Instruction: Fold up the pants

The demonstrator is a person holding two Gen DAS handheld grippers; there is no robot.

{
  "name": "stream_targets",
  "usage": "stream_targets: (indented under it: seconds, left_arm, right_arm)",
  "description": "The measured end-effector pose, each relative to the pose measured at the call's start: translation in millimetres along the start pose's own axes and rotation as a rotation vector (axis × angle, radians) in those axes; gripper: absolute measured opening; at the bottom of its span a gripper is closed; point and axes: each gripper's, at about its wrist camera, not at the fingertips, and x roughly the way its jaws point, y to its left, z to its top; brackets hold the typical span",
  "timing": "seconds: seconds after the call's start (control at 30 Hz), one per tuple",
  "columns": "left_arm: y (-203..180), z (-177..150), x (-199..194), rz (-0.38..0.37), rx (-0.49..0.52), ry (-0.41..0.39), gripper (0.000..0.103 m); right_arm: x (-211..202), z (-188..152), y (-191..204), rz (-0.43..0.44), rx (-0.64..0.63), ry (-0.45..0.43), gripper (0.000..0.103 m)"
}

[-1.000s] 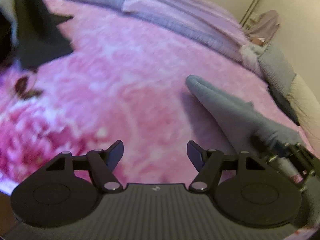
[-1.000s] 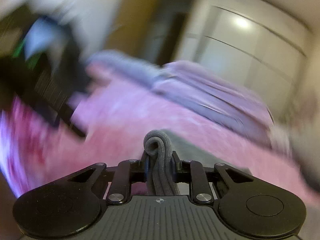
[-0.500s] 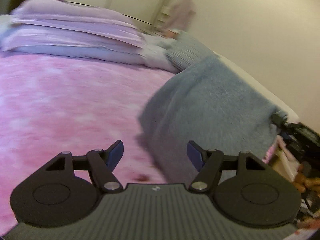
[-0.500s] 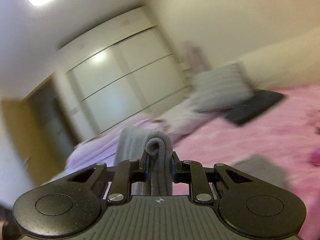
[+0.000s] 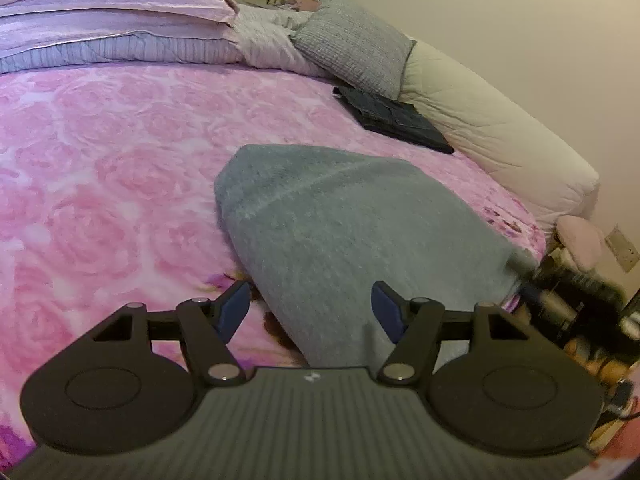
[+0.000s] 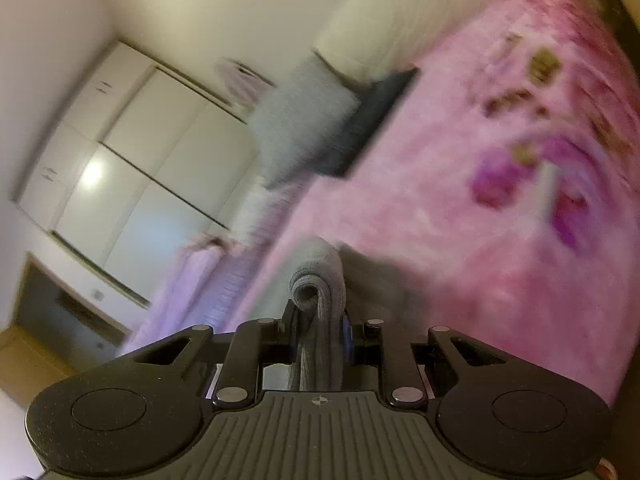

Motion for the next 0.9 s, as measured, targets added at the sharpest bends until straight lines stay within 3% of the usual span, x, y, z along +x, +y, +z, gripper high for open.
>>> stream_targets:
  seconds: [0.07, 0.17, 0.23, 0.33, 0.47, 0.57, 0.6, 0.63, 0.73, 0.9]
  left_arm:
    - [1.5, -1.5, 5.0, 0.002, -0.02, 0.017, 0.063]
    - [6.3, -2.2, 8.0, -0.016, -0.061, 0.033, 0.065]
    - [15.3, -3.0, 12.1, -0.061, -0.16, 0.049, 0.068]
    - [35.6, -10.7, 25.7, -0.151, -0.377, 0.077, 0.076]
    - [55.1, -29.1, 51.5, -0.205, -0.585, 0.12, 0.076]
    - [60.2, -42.6, 65.4, -0.275, -0.713, 0.119, 0.07]
    - [60.0, -43.6, 67.9, -0.293, -0.724, 0.107, 0.063]
    - [59.1, -43.3, 69.0, -0.282, -0.722, 0.099, 0.056]
    - [60.8, -35.6, 67.5, -0.255, -0.669, 0.096, 0.042]
    - [80.1, -2.0, 46.3, -0.19, -0.536, 0.026, 0.039]
  right_arm:
    - [7.1, 0.3, -12.9, -0.015, 0.04, 0.011, 0.024]
    - [-5.7, 13.1, -2.9, -0.051, 0.009, 0.015, 0.055]
    - [-17.0, 22.5, 4.5, -0.044, -0.043, -0.024, 0.073]
    - [-1.5, 40.9, 2.0, -0.027, -0.036, 0.025, 0.08]
    - [37.4, 44.2, -15.1, 0.001, 0.06, 0.16, 0.081]
    - [49.6, 37.2, -16.7, 0.005, 0.094, 0.151, 0.08]
    - [52.9, 37.0, -13.9, -0.009, 0.076, 0.152, 0.064]
    - [53.2, 34.8, -12.2, -0.007, 0.079, 0.157, 0.051]
    - [45.1, 30.1, -6.8, -0.034, 0.09, 0.137, 0.043]
    - [16.9, -8.0, 22.2, -0.106, 0.183, 0.167, 0.037]
